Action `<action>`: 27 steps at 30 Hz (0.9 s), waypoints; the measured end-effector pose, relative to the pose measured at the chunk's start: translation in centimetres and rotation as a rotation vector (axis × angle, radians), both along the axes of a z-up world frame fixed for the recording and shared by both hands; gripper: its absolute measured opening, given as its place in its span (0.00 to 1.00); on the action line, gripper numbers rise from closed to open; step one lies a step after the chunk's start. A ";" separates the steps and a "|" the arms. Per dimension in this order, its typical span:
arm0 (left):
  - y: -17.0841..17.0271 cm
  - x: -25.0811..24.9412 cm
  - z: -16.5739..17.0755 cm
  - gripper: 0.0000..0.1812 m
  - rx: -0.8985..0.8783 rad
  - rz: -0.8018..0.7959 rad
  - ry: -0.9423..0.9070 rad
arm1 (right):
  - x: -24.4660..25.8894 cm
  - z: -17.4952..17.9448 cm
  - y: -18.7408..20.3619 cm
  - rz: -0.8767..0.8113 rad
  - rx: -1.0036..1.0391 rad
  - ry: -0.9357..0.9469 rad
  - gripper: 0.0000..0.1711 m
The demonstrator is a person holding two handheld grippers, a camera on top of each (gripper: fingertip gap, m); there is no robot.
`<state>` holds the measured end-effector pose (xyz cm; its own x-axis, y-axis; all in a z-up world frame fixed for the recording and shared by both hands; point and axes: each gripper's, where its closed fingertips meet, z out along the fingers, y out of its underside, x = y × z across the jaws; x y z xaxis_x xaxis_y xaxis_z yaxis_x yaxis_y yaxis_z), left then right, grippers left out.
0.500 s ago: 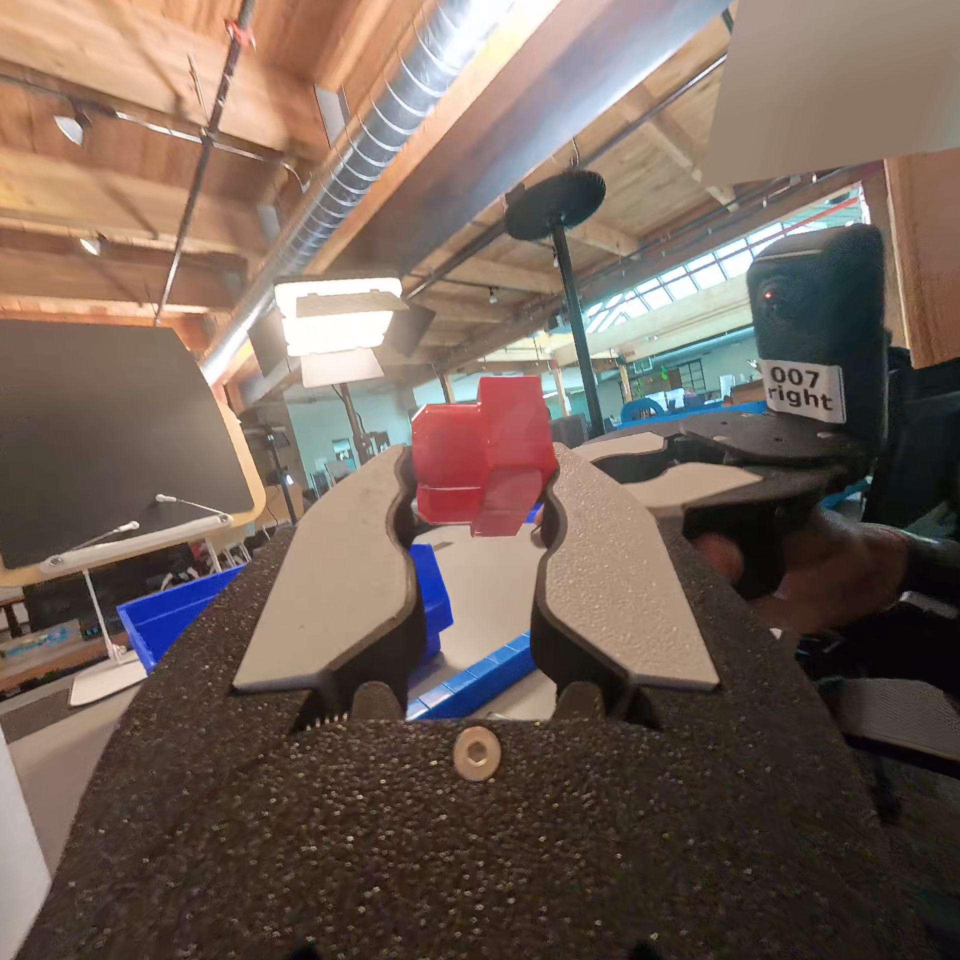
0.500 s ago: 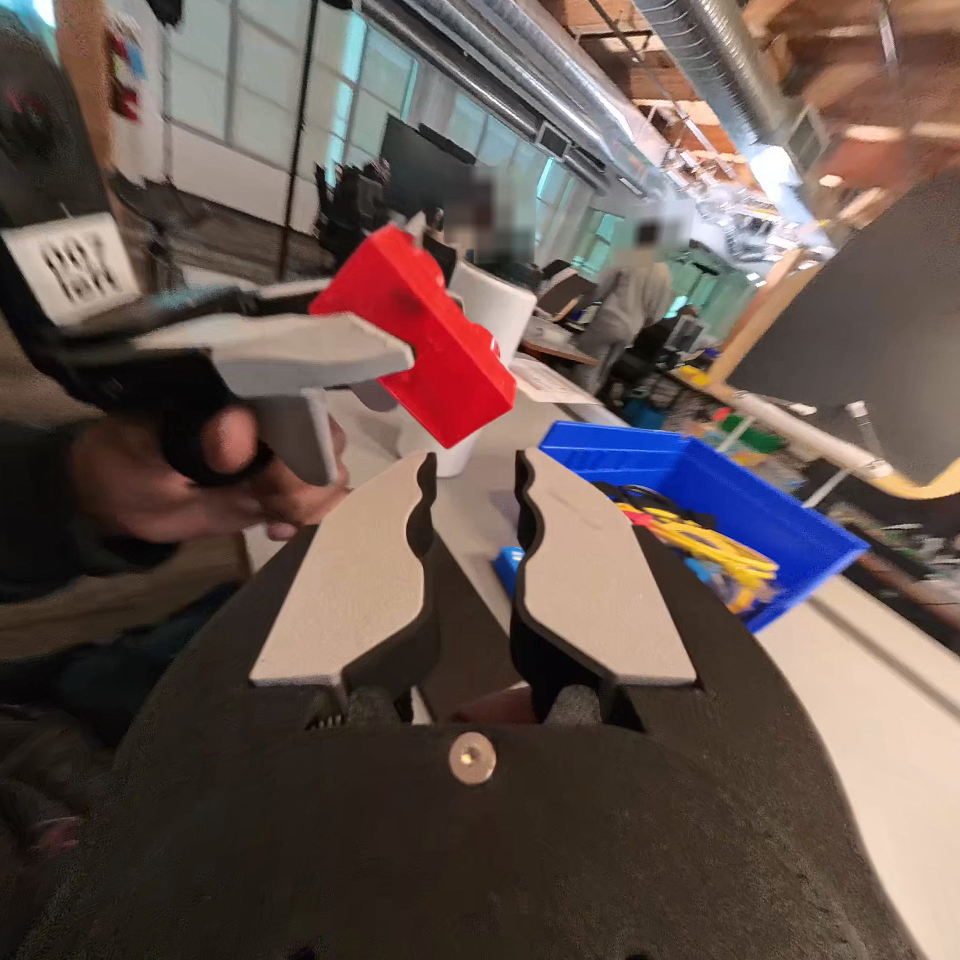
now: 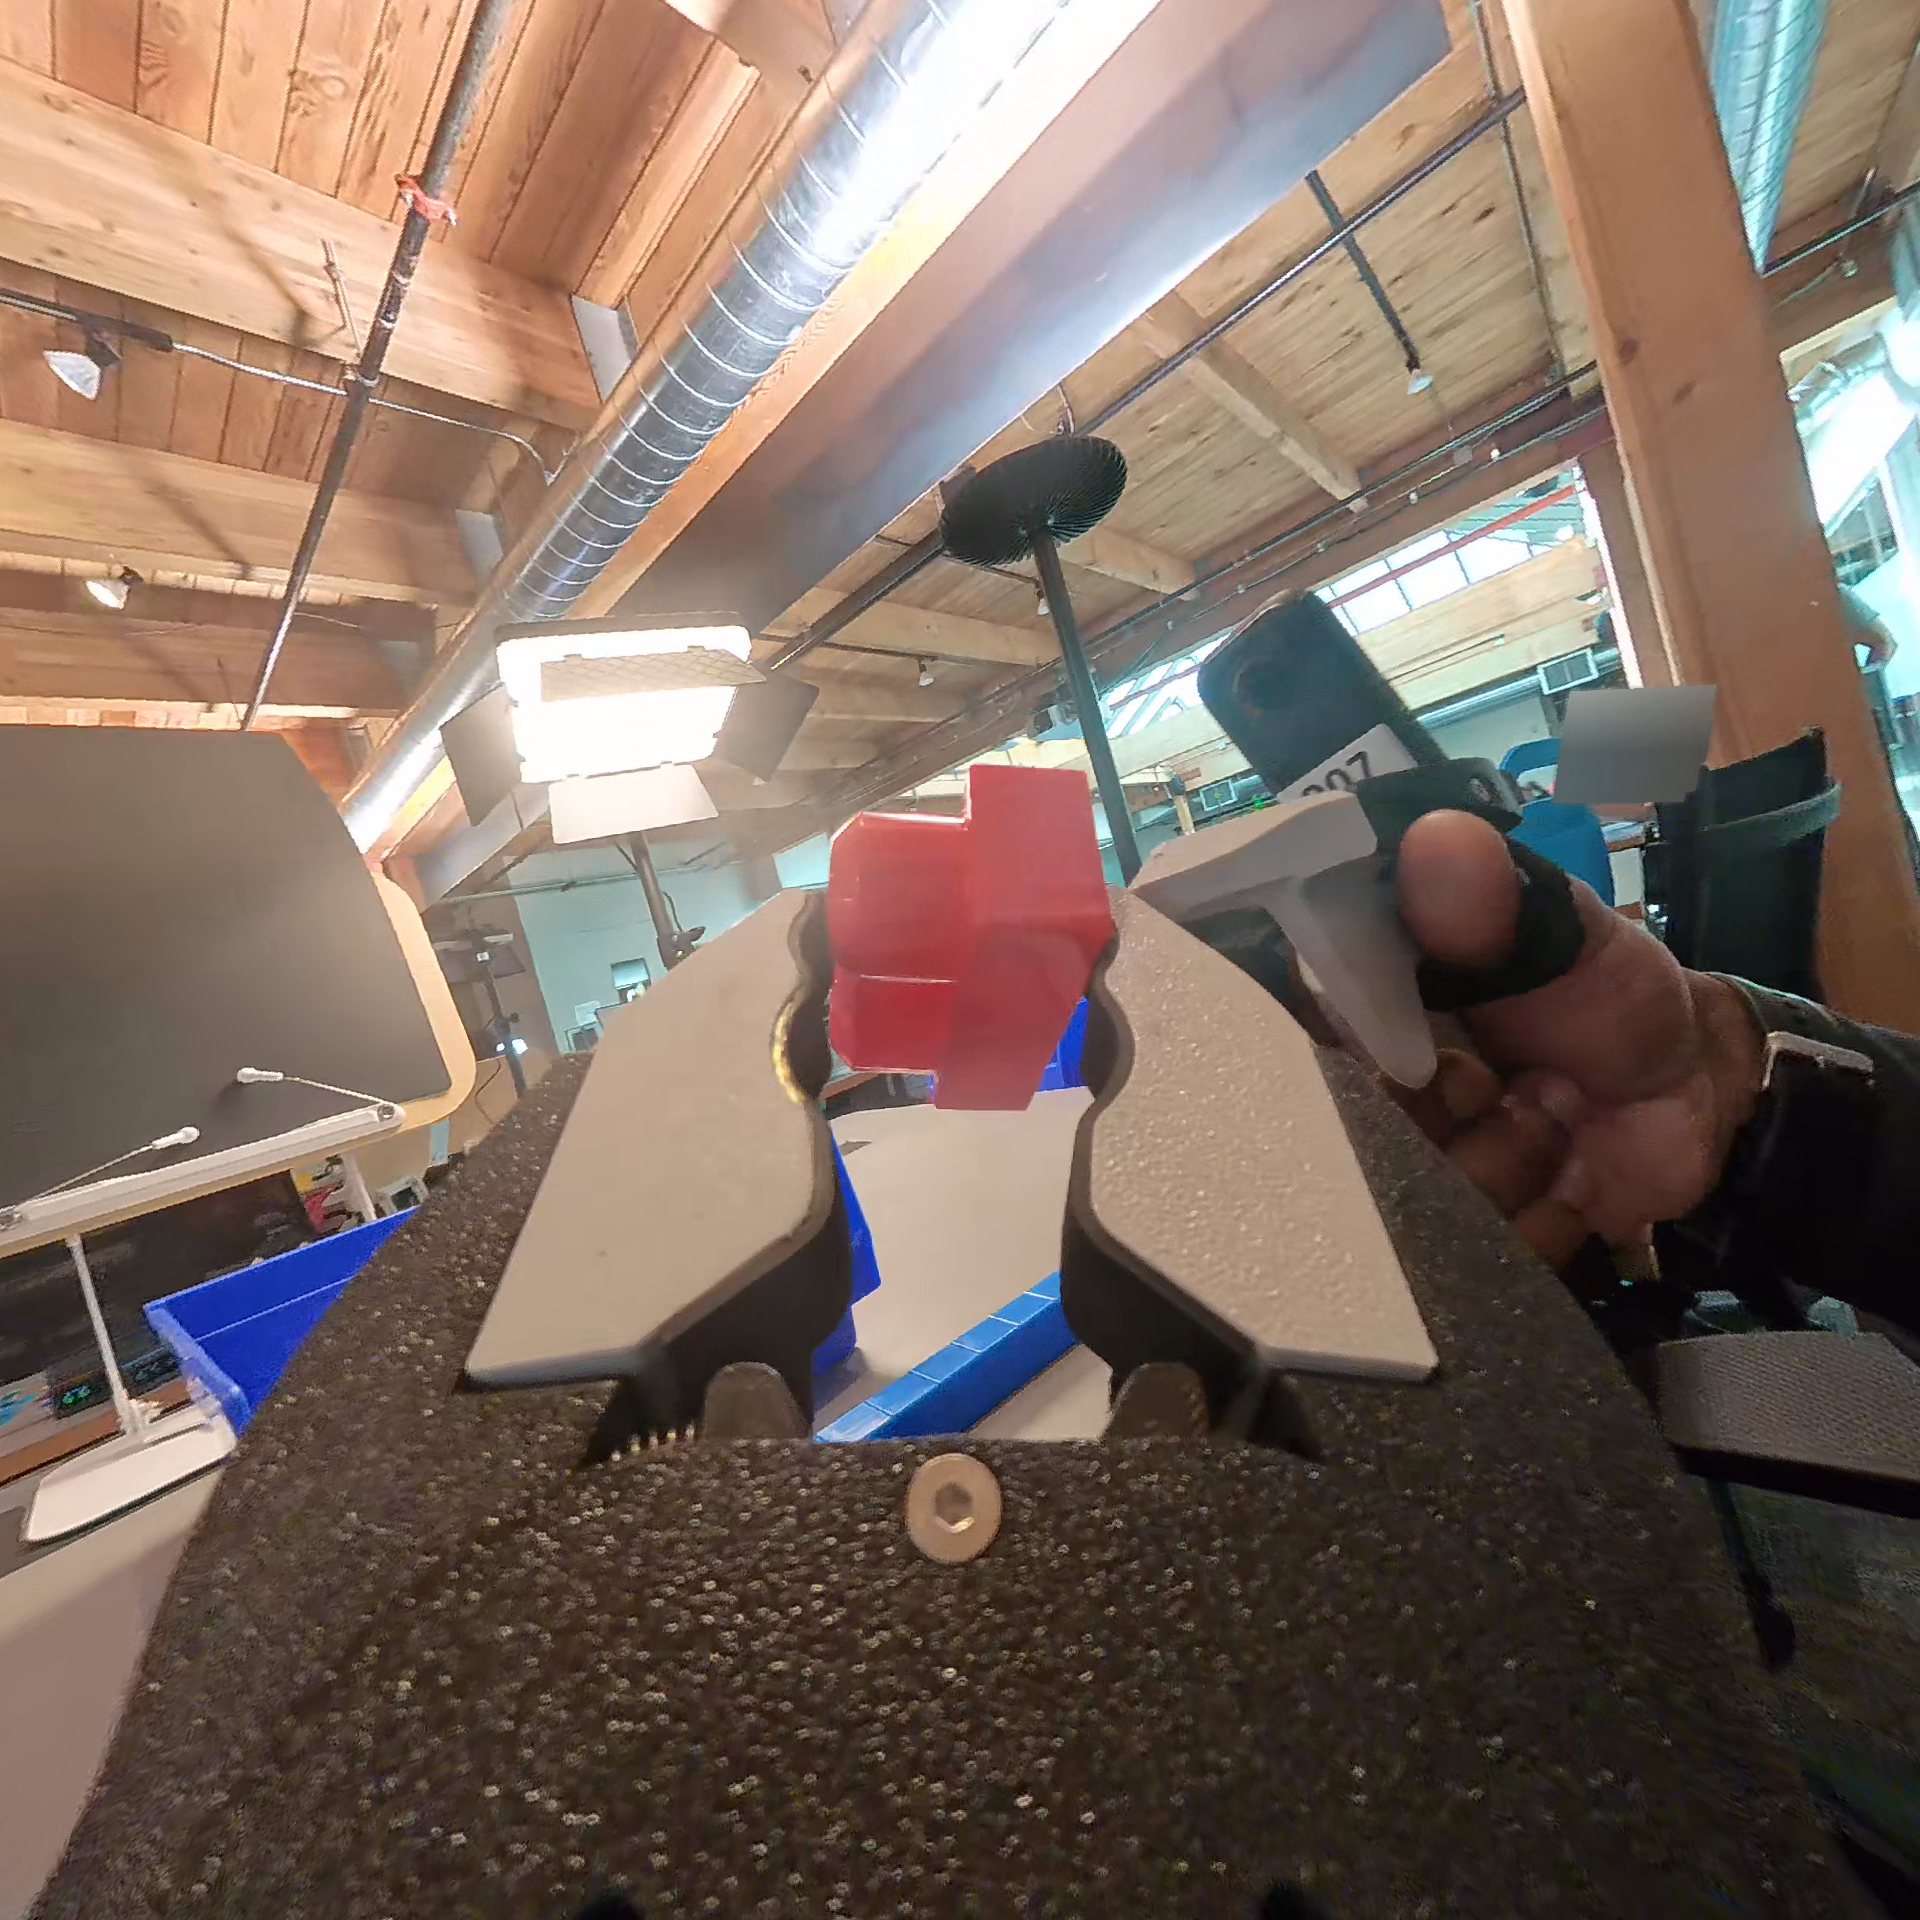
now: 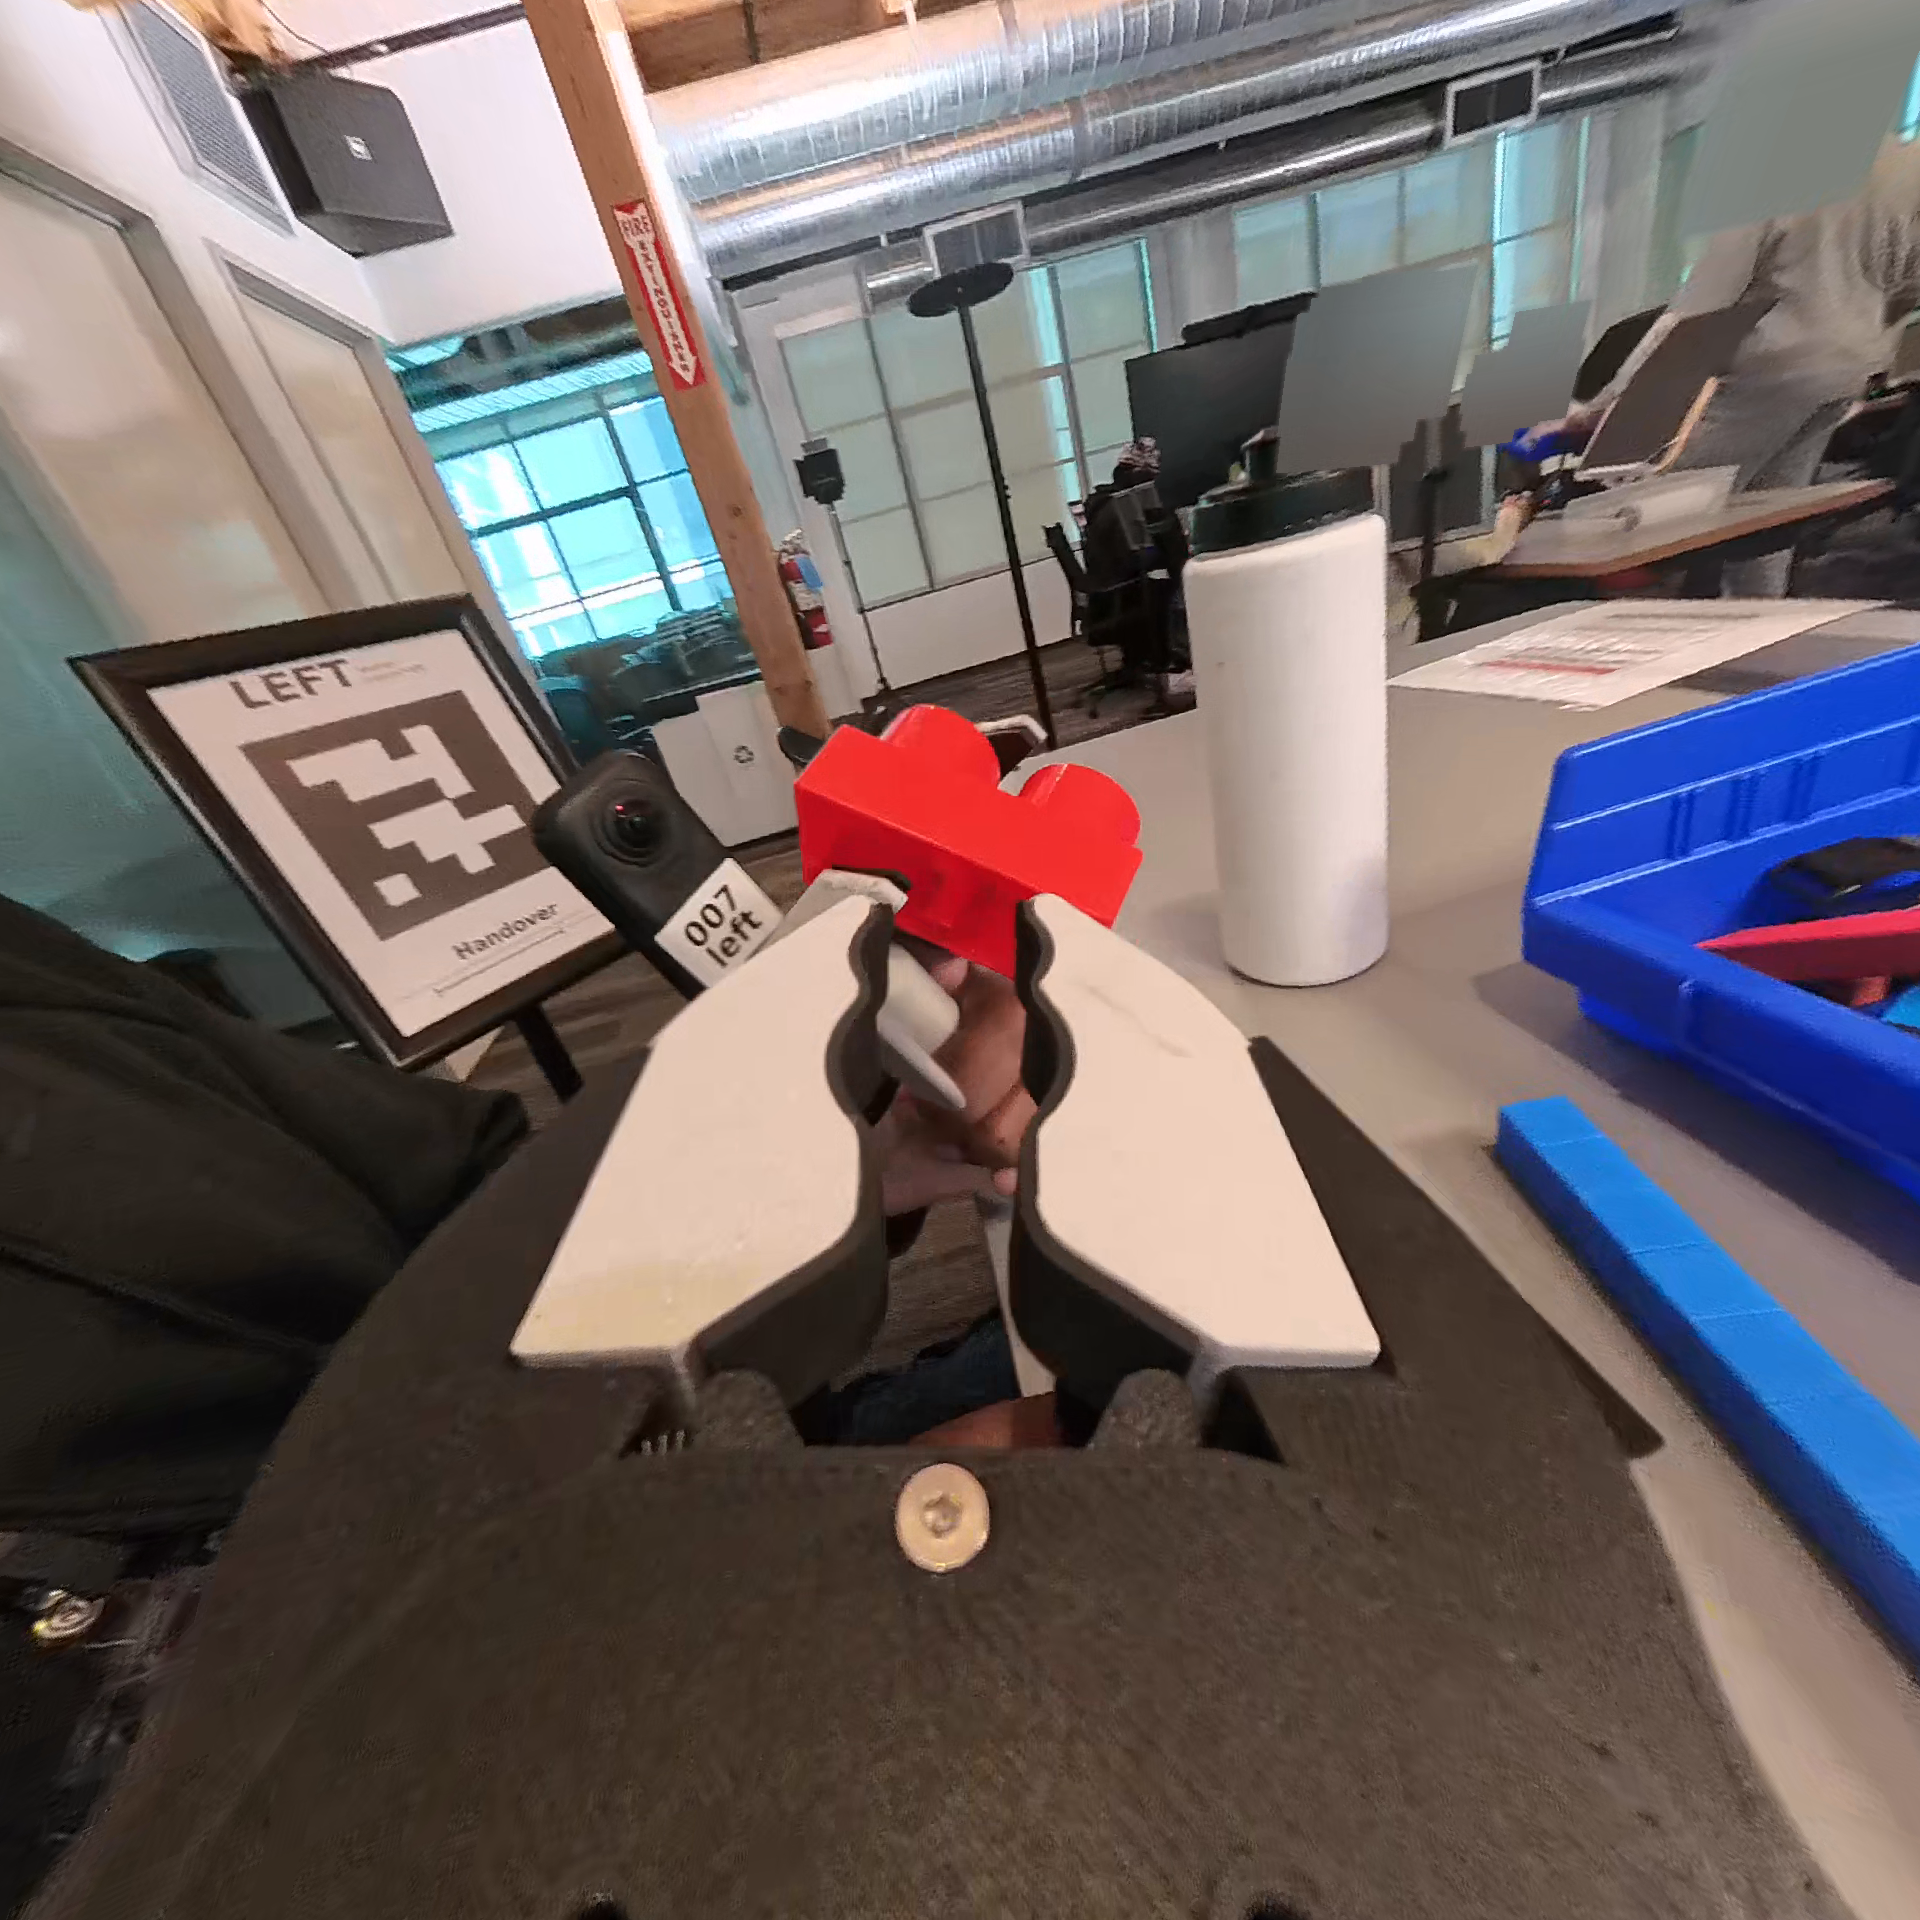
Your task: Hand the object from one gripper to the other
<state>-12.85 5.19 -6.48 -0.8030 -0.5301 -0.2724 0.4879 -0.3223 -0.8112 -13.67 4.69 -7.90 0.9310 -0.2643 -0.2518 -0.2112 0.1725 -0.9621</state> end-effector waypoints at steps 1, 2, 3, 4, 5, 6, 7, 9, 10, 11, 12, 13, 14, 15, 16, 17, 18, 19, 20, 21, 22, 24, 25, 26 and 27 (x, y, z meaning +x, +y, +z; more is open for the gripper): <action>0.0 0.0 0.0 0.26 -0.001 -0.006 0.000 | 0.0 -0.1 0.0 0.010 0.005 0.015 0.14; 0.0 0.0 -0.1 0.26 0.001 -0.006 0.001 | 0.0 -0.2 0.1 0.018 0.005 0.033 0.14; 0.0 0.1 -0.1 0.26 0.006 -0.003 0.003 | 0.1 -0.3 0.1 0.026 0.005 0.055 0.14; 0.0 0.1 -0.2 0.26 0.006 -0.001 0.003 | 0.1 -0.5 0.1 0.040 0.003 0.077 0.14; 0.1 0.1 -0.1 0.26 -0.005 -0.001 0.007 | 0.0 -0.7 0.2 0.057 -0.005 0.097 0.14; 0.2 0.1 0.1 0.25 -0.024 -0.006 0.018 | 0.0 -1.0 0.3 0.068 -0.015 0.111 0.15; 0.3 0.1 0.3 0.25 -0.046 -0.023 0.035 | 0.0 -1.2 0.4 0.071 -0.018 0.121 0.15; 0.3 0.0 0.4 0.25 -0.083 -0.063 0.073 | -0.2 -0.9 0.6 0.077 0.007 0.121 0.15; 0.2 0.0 0.4 0.25 -0.091 -0.080 0.090 | -0.3 -0.8 0.8 0.081 0.014 0.123 0.15; 0.1 0.0 0.3 0.25 -0.097 -0.090 0.107 | -0.3 -0.9 1.0 0.077 0.002 0.124 0.14; 0.0 0.1 0.2 0.25 -0.107 -0.096 0.122 | -0.2 -1.2 1.1 0.062 -0.021 0.118 0.14; 0.0 0.2 0.2 0.25 -0.119 -0.101 0.140 | 0.0 -1.6 1.3 0.040 -0.046 0.108 0.13; 0.0 0.4 0.2 0.25 -0.132 -0.109 0.165 | 0.2 -1.8 1.3 0.016 -0.062 0.098 0.12; 0.0 0.5 0.3 0.25 -0.152 -0.121 0.190 | 0.3 -1.7 1.3 -0.007 -0.058 0.090 0.11; 0.2 0.6 0.3 0.26 -0.173 -0.137 0.212 | 0.5 -1.4 1.2 -0.028 -0.039 0.086 0.10; 0.2 0.7 0.2 0.26 -0.193 -0.157 0.233 | 0.6 -0.9 1.1 -0.045 -0.013 0.084 0.08; 0.3 0.8 0.1 0.26 -0.208 -0.176 0.252 | 0.8 -0.6 0.9 -0.061 0.012 0.086 0.07; 0.2 0.9 0.0 0.26 -0.216 -0.190 0.266 | 0.9 -0.3 0.8 -0.078 0.028 0.090 0.07; 0.2 0.9 -0.2 0.26 -0.221 -0.200 0.276 | 1.0 -0.2 0.6 -0.096 0.032 0.092 0.07; 0.0 0.9 -0.3 0.26 -0.221 -0.205 0.281 | 1.1 -0.2 0.6 -0.118 0.022 0.084 0.07; -0.1 0.8 -0.4 0.27 -0.215 -0.208 0.280 | 1.2 -0.3 0.6 -0.139 0.003 0.069 0.07; -0.5 0.5 -0.5 0.27 -0.196 -0.203 0.261 | 1.2 -0.4 0.7 -0.172 -0.032 0.036 0.07; -0.5 0.3 -0.4 0.27 -0.200 -0.204 0.249 | 1.1 -0.4 0.8 -0.184 -0.044 0.023 0.07; -0.5 0.1 -0.3 0.27 -0.206 -0.207 0.242 | 1.0 -0.3 0.9 -0.192 -0.051 0.013 0.07; -0.4 0.0 -0.3 0.28 -0.212 -0.212 0.237 | 0.9 -0.3 0.9 -0.199 -0.055 0.004 0.07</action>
<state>-12.82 4.76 -6.75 -0.9285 -0.3700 0.0325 0.1989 -0.5691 -0.7979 -12.72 5.63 -8.16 0.8582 -0.4561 -0.2354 -0.1820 0.1584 -0.9704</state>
